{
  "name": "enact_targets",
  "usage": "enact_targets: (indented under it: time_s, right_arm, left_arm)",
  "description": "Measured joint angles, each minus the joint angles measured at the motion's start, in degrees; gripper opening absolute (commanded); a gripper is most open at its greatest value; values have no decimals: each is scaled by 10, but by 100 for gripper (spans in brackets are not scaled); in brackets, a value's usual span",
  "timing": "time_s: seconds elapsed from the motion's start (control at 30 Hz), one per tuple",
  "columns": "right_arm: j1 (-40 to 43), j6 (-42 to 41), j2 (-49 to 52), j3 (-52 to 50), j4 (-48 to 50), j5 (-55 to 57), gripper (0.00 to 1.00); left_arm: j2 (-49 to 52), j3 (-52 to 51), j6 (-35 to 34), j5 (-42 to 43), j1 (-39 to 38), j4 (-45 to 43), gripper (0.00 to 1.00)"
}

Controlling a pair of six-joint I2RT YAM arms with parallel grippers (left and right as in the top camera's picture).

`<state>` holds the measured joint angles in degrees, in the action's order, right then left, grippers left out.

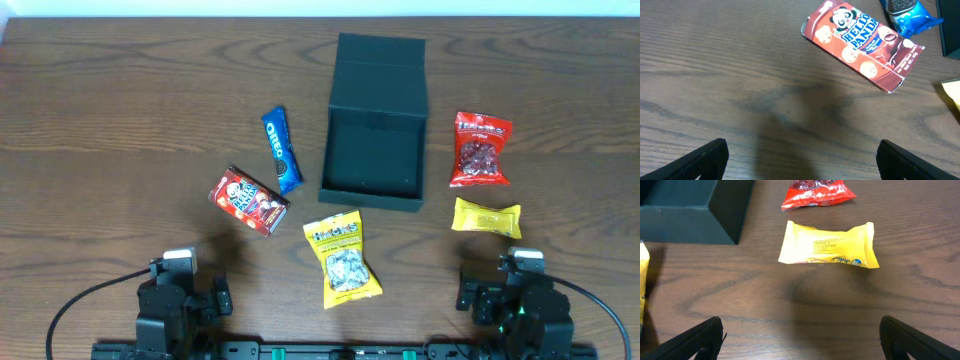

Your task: Pack container

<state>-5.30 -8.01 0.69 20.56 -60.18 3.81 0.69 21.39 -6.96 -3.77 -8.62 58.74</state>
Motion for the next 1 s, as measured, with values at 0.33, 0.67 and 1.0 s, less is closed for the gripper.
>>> enact_targets:
  time_s: [0.33, 0.67, 1.0]
  right_arm:
    - [0, 0, 0, 0, 0, 2, 99]
    - [0, 0, 0, 0, 16, 2, 99]
    - [0, 0, 0, 0, 56, 38, 99]
  left_arm:
    - [0, 0, 0, 0, 0, 0, 95]
    - [0, 0, 0, 0, 0, 0, 95]
    - [0, 0, 0, 0, 0, 0, 95]
